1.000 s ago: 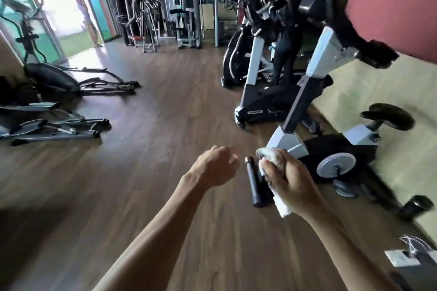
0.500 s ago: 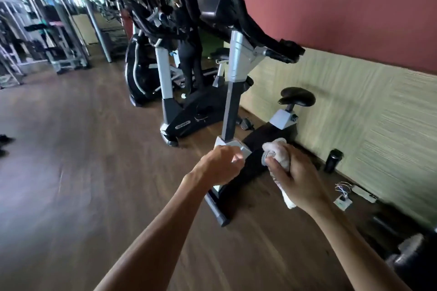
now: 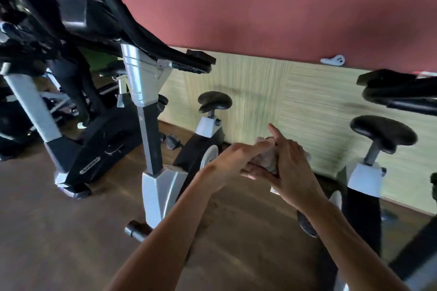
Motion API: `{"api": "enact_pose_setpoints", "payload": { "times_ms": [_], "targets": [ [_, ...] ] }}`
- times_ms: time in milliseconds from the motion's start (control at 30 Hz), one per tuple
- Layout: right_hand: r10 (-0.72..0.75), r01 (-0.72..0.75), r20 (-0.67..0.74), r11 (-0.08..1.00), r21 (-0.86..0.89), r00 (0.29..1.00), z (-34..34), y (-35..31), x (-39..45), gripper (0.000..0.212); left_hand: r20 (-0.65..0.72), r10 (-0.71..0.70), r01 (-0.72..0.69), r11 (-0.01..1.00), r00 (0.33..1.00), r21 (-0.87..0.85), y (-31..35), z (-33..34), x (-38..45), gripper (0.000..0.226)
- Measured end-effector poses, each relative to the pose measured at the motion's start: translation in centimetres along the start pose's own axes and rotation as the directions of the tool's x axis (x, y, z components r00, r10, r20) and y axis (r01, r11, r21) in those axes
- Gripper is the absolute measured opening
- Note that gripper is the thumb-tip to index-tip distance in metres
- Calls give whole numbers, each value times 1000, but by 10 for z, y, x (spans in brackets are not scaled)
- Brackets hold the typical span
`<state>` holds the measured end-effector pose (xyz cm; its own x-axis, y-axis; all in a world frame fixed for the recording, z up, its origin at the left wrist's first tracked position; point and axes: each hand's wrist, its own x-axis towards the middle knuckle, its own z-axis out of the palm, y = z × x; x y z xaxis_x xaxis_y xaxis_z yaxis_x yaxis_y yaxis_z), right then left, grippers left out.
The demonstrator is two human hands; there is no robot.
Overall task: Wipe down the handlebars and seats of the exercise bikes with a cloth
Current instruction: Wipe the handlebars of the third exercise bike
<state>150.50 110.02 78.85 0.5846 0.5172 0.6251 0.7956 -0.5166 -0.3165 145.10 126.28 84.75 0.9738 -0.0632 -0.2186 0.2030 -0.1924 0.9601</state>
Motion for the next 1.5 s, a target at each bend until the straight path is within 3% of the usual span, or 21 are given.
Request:
{"api": "enact_pose_setpoints", "payload": {
  "times_ms": [133, 233, 300, 367, 433, 533, 633, 733, 800, 867, 967, 1067, 1133, 1233, 1367, 1500],
  "targets": [
    [50, -51, 15, 995, 82, 999, -6, 30, 36, 104, 75, 82, -81, 997, 994, -16, 17, -4, 46, 25],
    [70, -72, 16, 990, 125, 997, -10, 54, 50, 108, 5, 135, -135, 991, 991, -24, 25, -6, 82, 20],
    [163, -156, -47, 980, 124, 986, -16, 67, 53, 108, -50, 151, -153, 988, 987, -37, 28, -5, 106, 23],
    [316, -300, -198, 948, 108, 928, -18, 81, 48, 98, -67, 166, -171, 983, 984, -73, 33, -5, 128, 23],
    [491, -459, -285, 871, 175, 823, -20, 91, 42, 80, -41, 202, -205, 975, 979, -89, 39, -4, 148, 21],
    [706, -589, -207, 689, 422, 677, -22, 95, 48, 41, 72, 237, -227, 966, 969, -126, 53, -1, 171, 19],
    [729, -546, -168, 625, 558, 663, -26, 93, 71, 40, 235, 264, -231, 960, 935, -159, 60, 3, 202, 18],
    [746, -516, -249, 624, 587, 618, -27, 98, 90, 33, 348, 266, -226, 962, 899, -150, 67, 6, 235, 14],
    [747, -516, -343, 650, 558, 570, -27, 101, 97, 26, 351, 306, -317, 948, 885, -26, 75, 10, 251, 11],
    [711, -485, -448, 700, 525, 542, -30, 100, 104, 22, 266, 393, -432, 896, 880, 104, 84, 15, 261, 24],
    [662, -465, -545, 749, 471, 514, -38, 90, 121, 21, 119, 617, -627, 776, 778, 71, 95, 26, 263, 18],
    [698, -459, -558, 716, 525, 450, -47, 79, 129, 14, 275, 648, -655, 751, 710, -79, 111, 40, 250, 27],
    [731, -470, -505, 682, 561, 458, -59, 71, 124, 11, 412, 619, -652, 754, 669, -75, 125, 48, 241, 39],
    [743, -490, -458, 667, 561, 487, -80, 51, 113, 35, 501, 650, -659, 727, 571, -191, 138, 62, 229, 49],
    [734, -564, -534, 672, 481, 420, -108, 24, 95, 43, 474, 731, -653, 669, 491, -355, 149, 93, 215, 44],
    [724, -582, -598, 664, 469, 344, -126, 9, 82, 40, 469, 823, -790, 506, 322, -346, 155, 119, 204, 38]
  ]
}}
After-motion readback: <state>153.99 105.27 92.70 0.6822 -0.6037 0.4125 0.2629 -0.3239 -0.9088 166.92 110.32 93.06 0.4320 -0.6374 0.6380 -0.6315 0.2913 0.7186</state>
